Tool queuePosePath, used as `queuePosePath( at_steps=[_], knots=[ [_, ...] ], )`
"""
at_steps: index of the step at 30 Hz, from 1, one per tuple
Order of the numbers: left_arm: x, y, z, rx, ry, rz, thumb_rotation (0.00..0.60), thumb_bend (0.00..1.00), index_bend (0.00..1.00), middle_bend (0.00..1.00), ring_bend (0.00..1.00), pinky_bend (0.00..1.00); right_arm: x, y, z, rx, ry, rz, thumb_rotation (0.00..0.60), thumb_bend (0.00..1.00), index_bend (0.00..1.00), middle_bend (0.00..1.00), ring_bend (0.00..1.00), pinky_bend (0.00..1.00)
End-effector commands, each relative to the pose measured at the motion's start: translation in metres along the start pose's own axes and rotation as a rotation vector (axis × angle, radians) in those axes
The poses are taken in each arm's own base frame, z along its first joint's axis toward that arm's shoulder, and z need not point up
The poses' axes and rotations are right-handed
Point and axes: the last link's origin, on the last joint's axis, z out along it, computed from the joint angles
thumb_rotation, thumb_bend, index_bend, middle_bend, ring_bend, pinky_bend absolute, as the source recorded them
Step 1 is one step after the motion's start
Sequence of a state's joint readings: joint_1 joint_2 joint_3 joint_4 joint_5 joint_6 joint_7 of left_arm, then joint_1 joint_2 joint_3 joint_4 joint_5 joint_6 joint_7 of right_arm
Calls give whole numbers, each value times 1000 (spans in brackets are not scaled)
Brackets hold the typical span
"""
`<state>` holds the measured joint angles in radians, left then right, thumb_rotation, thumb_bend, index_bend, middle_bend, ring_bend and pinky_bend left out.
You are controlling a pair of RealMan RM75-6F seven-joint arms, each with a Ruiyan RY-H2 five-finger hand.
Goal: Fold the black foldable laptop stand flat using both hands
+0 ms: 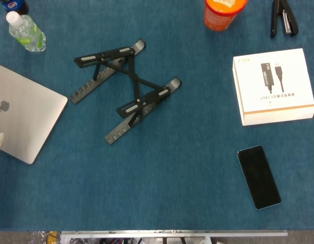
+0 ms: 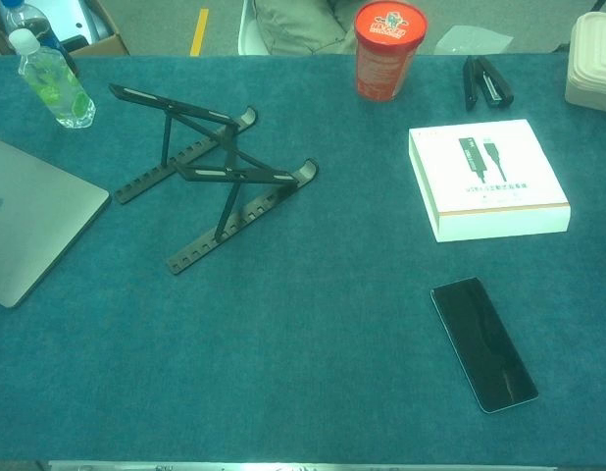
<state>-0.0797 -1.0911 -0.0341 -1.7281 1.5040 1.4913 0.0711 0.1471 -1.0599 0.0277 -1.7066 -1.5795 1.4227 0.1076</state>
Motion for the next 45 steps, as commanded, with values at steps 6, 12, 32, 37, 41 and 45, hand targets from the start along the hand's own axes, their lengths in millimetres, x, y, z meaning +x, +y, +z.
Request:
queuePosePath(
  at_steps=[6, 12, 32, 37, 41, 45],
  knots=[
    [-3, -1, 0, 2, -8, -6, 600, 237, 100, 56, 0, 33, -1, -1, 1, 1, -7, -6, 600, 67, 0, 140, 42, 211],
    [-1, -2, 2, 1, 3, -7, 600, 237, 100, 56, 0, 32, 1, -4, 4, 16, -10, 0, 600, 68, 0, 140, 42, 211],
    [17, -7, -2, 17, 52, -21, 600, 237, 100, 55, 0, 33, -4, -78, 54, 311, -261, 211, 600, 67, 0, 140, 42, 211],
    [21, -9, -4, 12, 66, -22, 600, 237, 100, 55, 0, 33, -7, -105, 76, 377, -390, 275, 600, 66, 0, 140, 42, 211],
    [25, -11, -8, 14, 76, -20, 600, 237, 100, 55, 0, 32, -16, -123, 92, 399, -438, 266, 600, 51, 0, 140, 42, 211],
    [30, -15, -12, 22, 83, -19, 600, 237, 100, 55, 0, 32, -25, -146, 105, 429, -487, 262, 600, 18, 0, 140, 42, 211]
  ],
)
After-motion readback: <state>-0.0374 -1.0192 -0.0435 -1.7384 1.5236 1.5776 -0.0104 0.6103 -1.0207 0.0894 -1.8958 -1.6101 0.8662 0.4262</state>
